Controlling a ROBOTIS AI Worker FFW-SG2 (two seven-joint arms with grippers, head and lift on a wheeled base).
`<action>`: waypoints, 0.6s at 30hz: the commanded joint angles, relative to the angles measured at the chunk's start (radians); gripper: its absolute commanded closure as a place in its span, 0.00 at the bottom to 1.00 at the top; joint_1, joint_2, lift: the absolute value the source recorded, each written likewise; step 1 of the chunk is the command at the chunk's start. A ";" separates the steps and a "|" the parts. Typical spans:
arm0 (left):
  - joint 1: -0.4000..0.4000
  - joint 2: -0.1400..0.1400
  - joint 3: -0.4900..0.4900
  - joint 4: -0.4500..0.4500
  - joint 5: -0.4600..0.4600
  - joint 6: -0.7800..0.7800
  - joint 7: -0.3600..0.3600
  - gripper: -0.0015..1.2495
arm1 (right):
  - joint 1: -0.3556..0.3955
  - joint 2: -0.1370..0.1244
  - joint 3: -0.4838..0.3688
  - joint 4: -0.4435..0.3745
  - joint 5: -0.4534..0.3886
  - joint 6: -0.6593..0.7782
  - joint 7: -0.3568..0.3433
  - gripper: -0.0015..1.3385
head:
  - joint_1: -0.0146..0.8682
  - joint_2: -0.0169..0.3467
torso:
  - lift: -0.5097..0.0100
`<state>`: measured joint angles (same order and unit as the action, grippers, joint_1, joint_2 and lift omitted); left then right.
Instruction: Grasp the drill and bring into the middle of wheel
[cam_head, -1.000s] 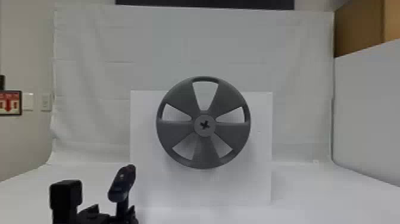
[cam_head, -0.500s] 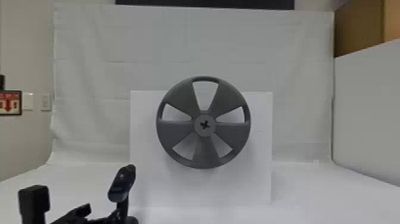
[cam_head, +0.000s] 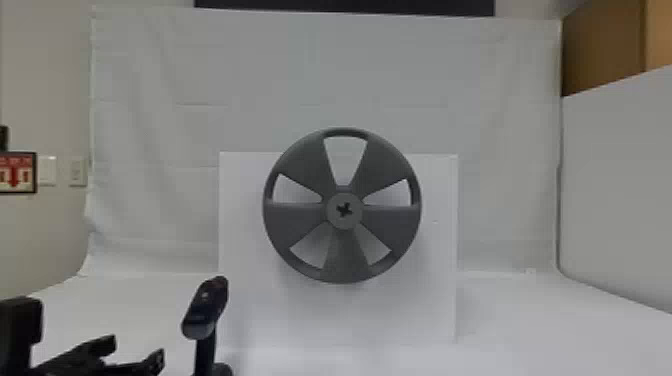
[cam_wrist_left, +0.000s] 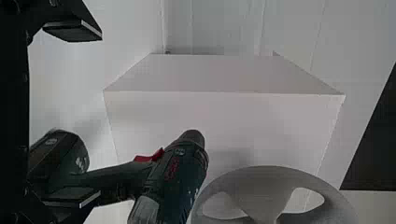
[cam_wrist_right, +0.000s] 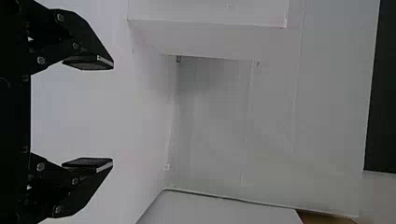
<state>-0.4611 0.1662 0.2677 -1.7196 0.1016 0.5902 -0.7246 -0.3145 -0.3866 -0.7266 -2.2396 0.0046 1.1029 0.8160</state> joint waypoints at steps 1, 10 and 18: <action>-0.007 0.001 0.038 0.000 -0.023 0.002 0.010 0.10 | 0.002 0.000 -0.001 0.000 0.000 0.000 0.000 0.39 | 0.02 0.05 | 0.20; 0.001 -0.001 0.054 -0.060 -0.013 0.063 0.203 0.11 | 0.003 0.000 -0.004 0.000 0.000 0.000 0.000 0.39 | 0.02 0.05 | 0.20; 0.018 -0.013 0.022 -0.153 0.023 0.092 0.424 0.11 | 0.002 -0.002 -0.002 0.000 -0.002 0.000 0.000 0.39 | 0.02 0.05 | 0.20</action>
<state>-0.4524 0.1627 0.3017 -1.8263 0.1016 0.6672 -0.3565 -0.3125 -0.3877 -0.7281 -2.2396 0.0044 1.1029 0.8160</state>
